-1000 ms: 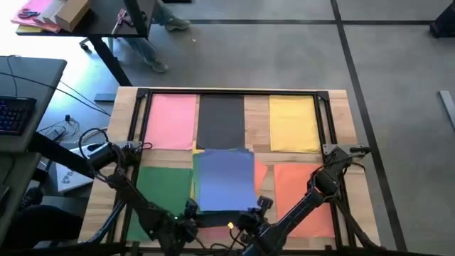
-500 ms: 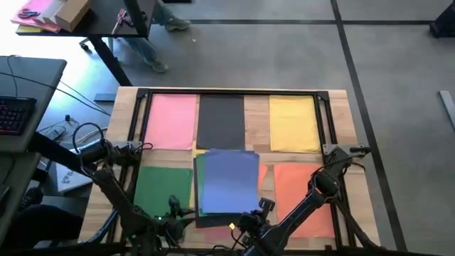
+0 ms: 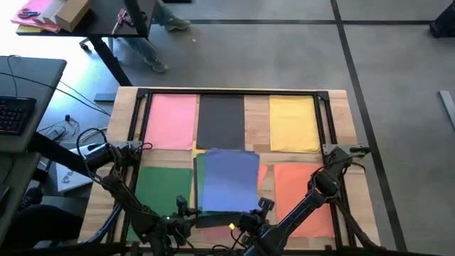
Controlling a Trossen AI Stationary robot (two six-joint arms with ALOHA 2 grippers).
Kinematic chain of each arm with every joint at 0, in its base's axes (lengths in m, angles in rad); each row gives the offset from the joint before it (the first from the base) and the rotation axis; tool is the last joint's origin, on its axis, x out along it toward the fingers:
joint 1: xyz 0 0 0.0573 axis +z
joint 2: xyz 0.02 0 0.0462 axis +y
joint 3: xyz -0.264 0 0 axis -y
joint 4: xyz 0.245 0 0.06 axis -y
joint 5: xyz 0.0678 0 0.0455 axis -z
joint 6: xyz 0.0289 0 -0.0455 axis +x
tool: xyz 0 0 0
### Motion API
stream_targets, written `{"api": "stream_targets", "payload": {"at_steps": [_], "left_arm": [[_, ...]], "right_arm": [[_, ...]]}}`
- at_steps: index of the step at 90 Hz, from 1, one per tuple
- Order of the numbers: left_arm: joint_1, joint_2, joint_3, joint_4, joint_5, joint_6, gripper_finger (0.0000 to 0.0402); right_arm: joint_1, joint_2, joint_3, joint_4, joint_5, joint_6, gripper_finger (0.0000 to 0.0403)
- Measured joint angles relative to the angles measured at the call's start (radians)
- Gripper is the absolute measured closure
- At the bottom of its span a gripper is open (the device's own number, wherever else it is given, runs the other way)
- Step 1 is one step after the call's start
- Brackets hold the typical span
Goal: Organize paper
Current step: Stack the green color paper on top of the other green color paper
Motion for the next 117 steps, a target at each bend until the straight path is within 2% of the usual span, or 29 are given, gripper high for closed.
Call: {"api": "stream_targets", "payload": {"at_steps": [18,30,44,77,87,101,117], "left_arm": [[-0.001,0.0,0.0,0.037,0.014,0.033,0.0264],[-0.011,0.001,0.0,0.031,0.069,0.015,0.0264],[-0.014,0.001,0.0,0.027,0.085,0.018,0.0264],[0.081,0.008,0.0,0.028,0.129,0.007,0.0267],[0.089,0.008,0.0,0.029,0.177,0.006,0.0296],[0.092,0.008,0.0,0.034,0.215,-0.005,0.0386],[0.092,0.008,0.001,0.023,0.213,-0.028,0.0399]], "right_arm": [[0.0,0.0,0.0,-0.001,0.0,0.0,0.0403],[0.0,0.0,0.0,-0.002,0.001,0.0,0.0403],[0.0,0.0,0.0,-0.003,0.015,-0.006,0.0403],[0.0,0.0,0.0,0.013,0.017,-0.035,0.0403],[0.0,0.0,0.0,0.013,0.017,-0.035,0.0403],[0.0,0.0,0.0,0.02,0.013,-0.053,0.0403],[0.0,0.0,0.0,0.03,0.001,-0.062,0.0403]]}}
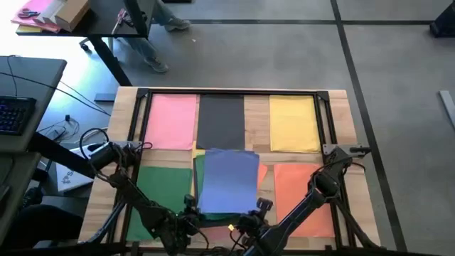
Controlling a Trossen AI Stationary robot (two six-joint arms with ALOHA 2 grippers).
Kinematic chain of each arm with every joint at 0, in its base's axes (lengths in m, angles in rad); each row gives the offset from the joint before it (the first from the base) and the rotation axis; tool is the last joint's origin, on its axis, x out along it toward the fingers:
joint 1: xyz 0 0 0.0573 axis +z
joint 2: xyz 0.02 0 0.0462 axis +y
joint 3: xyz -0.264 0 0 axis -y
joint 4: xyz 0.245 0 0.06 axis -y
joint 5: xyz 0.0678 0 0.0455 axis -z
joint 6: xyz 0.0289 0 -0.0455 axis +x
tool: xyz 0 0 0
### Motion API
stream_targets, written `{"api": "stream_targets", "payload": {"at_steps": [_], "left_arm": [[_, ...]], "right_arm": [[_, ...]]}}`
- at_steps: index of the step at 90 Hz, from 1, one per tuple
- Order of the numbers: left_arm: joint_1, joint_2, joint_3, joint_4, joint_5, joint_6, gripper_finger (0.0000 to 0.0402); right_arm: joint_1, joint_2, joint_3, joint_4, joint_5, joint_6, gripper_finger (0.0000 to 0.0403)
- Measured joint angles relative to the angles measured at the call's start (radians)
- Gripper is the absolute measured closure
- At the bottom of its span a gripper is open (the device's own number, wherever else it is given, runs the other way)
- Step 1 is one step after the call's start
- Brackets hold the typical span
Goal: Organize paper
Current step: Stack the green color paper on top of the other green color paper
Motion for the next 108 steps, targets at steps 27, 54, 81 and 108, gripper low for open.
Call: {"api": "stream_targets", "payload": {"at_steps": [27,54,81,108], "left_arm": [[-0.017,-0.06,0.196,-0.503,0.132,0.021,0.0401],[-0.065,-0.068,0.317,-0.798,0.454,-0.024,0.0401],[-0.082,-0.069,0.317,-0.931,0.543,-0.119,0.0401],[-0.089,-0.14,0.317,-1.052,0.566,-0.184,0.0402]], "right_arm": [[-0.002,0.0,0.0,0.017,-0.113,-0.043,0.0345],[-0.002,0.0,-0.001,0.079,-0.12,-0.106,0.0293],[-0.018,0.019,-0.002,0.144,-0.13,-0.105,0.0366],[-0.025,0.04,-0.004,0.154,-0.151,-0.09,0.0402]]}}
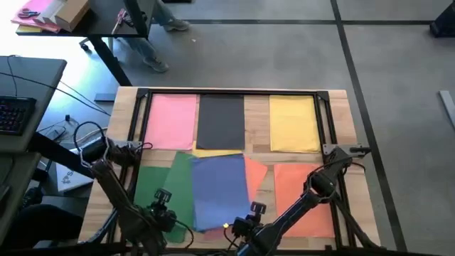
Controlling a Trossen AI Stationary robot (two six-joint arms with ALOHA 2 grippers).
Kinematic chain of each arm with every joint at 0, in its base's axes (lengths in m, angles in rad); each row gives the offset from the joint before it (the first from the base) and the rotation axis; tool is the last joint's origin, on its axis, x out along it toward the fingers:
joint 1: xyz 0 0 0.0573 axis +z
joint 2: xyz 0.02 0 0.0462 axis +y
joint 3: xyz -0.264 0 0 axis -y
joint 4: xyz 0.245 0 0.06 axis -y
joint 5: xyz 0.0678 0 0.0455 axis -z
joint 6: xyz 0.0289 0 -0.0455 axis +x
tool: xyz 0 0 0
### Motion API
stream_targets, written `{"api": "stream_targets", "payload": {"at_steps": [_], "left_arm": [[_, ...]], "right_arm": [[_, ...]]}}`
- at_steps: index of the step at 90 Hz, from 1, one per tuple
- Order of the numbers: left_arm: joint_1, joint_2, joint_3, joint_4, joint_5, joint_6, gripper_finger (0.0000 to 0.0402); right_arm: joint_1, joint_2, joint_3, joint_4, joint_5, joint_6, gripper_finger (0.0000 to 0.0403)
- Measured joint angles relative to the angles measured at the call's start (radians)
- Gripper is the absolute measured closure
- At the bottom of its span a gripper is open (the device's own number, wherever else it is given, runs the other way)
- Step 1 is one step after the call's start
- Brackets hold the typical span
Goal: Organize paper
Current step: Stack the green color paper on top of the other green color paper
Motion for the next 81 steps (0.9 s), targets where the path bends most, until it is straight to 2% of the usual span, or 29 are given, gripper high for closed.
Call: {"api": "stream_targets", "payload": {"at_steps": [16,30,54,67,81], "left_arm": [[-0.021,-0.05,0.0,-0.008,0.067,-0.105,0.0402],[-0.057,-0.041,-0.015,-0.064,0.204,-0.206,0.0401],[-0.099,-0.039,-0.103,0.152,0.376,-0.347,0.0401],[-0.121,-0.039,-0.172,0.214,0.405,-0.33,0.0401],[-0.146,-0.039,-0.189,0.224,0.404,-0.306,0.0401]], "right_arm": [[0.0,0.0,0.0,-0.01,-0.017,0.03,0.0403],[0.0,0.0,0.0,-0.012,-0.021,0.038,0.0403],[0.0,0.0,0.0,-0.014,-0.021,0.038,0.0403],[0.0,0.0,0.0,-0.015,-0.021,0.038,0.0403],[0.0,0.0,0.0,-0.028,-0.021,0.038,0.0403]]}}
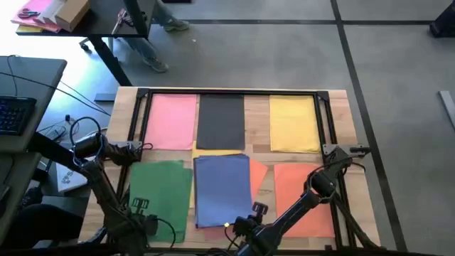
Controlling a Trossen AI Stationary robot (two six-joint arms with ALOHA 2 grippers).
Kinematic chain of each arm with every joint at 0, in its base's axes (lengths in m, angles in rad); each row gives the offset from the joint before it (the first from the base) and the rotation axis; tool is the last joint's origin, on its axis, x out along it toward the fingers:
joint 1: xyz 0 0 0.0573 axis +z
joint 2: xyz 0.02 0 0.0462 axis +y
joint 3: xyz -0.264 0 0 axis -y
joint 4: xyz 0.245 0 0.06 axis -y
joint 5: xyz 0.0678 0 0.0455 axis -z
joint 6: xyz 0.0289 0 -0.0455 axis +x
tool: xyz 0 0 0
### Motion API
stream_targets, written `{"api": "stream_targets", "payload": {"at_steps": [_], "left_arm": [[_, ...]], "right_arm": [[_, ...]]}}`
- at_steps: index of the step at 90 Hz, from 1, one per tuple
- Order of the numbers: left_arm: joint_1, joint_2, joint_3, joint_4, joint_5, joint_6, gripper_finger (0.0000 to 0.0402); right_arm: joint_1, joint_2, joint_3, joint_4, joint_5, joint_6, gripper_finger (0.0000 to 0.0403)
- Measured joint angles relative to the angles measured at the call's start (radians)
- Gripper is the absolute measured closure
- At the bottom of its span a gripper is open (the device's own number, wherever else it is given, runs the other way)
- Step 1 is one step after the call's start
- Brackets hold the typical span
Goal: Organize paper
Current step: Stack the green color paper on top of the other green color paper, then stack the black color paper on top of the other black color paper
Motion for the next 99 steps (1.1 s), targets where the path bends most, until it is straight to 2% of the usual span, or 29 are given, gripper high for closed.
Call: {"api": "stream_targets", "payload": {"at_steps": [12,26,48,62,80,94,99], "left_arm": [[-0.03,0.0,0.001,0.029,-0.05,0.009,0.0401],[-0.064,0.002,0.001,0.073,-0.122,0.095,0.0395],[-0.084,0.006,0.001,0.088,-0.141,0.099,0.0343],[-0.09,0.011,0.001,0.09,-0.073,0.07,0.03],[-0.057,0.008,0.001,0.058,0.112,-0.106,0.0256],[-0.053,0.007,0.015,0.069,0.132,-0.155,0.0247],[-0.051,0.007,0.033,0.068,0.104,-0.155,0.0248]], "right_arm": [[-0.005,0.0,0.0,-0.019,-0.001,0.002,0.0403],[-0.016,0.0,0.0,-0.034,-0.001,0.008,0.0403],[-0.017,0.0,0.0,-0.047,-0.005,0.008,0.0403],[-0.018,0.0,0.0,-0.051,-0.01,0.008,0.0403],[-0.02,0.0,0.0,-0.054,-0.021,-0.028,0.0403],[-0.021,0.0,0.0,-0.057,-0.043,-0.052,0.0403],[-0.022,0.0,0.0,-0.058,-0.047,-0.052,0.0403]]}}
